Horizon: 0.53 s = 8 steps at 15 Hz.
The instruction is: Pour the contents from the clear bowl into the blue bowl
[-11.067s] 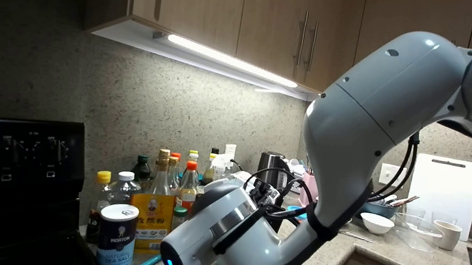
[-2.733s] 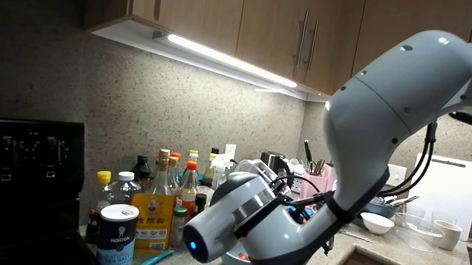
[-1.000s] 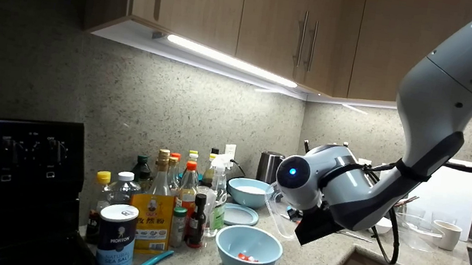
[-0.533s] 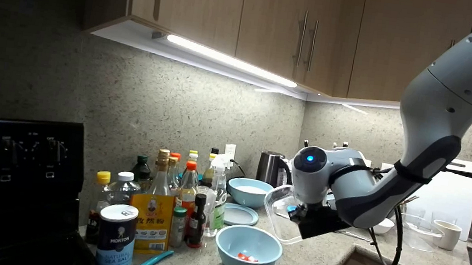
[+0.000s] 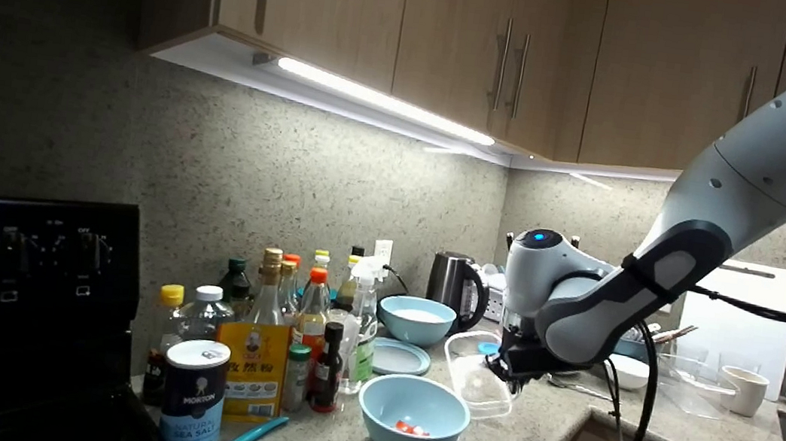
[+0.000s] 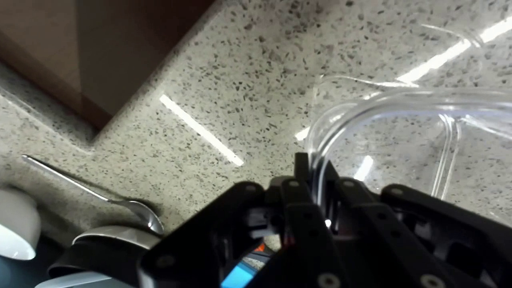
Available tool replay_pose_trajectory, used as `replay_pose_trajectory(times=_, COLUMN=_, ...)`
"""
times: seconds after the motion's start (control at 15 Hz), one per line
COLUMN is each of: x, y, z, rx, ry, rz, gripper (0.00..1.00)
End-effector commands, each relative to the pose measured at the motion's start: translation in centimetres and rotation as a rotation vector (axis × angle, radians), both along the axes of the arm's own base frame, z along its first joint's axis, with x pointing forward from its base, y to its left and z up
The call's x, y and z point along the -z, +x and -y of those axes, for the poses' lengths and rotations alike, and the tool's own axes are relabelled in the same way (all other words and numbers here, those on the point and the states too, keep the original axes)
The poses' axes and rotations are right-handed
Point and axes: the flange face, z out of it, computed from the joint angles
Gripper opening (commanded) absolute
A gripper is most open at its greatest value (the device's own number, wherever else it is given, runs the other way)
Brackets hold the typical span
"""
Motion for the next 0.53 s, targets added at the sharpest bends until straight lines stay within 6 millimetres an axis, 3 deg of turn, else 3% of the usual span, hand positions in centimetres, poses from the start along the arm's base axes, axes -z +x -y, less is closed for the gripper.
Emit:
replay_pose_trajectory(times=0.0, x=2.6, y=2.0, z=0.0, rx=-0.043, ry=0.101, rz=-0.123, gripper=0.03)
replay_pose_trajectory(times=0.47, x=3.0, y=5.4, z=2.1, rx=0.015, ry=0.186, rz=-0.290, gripper=0.03)
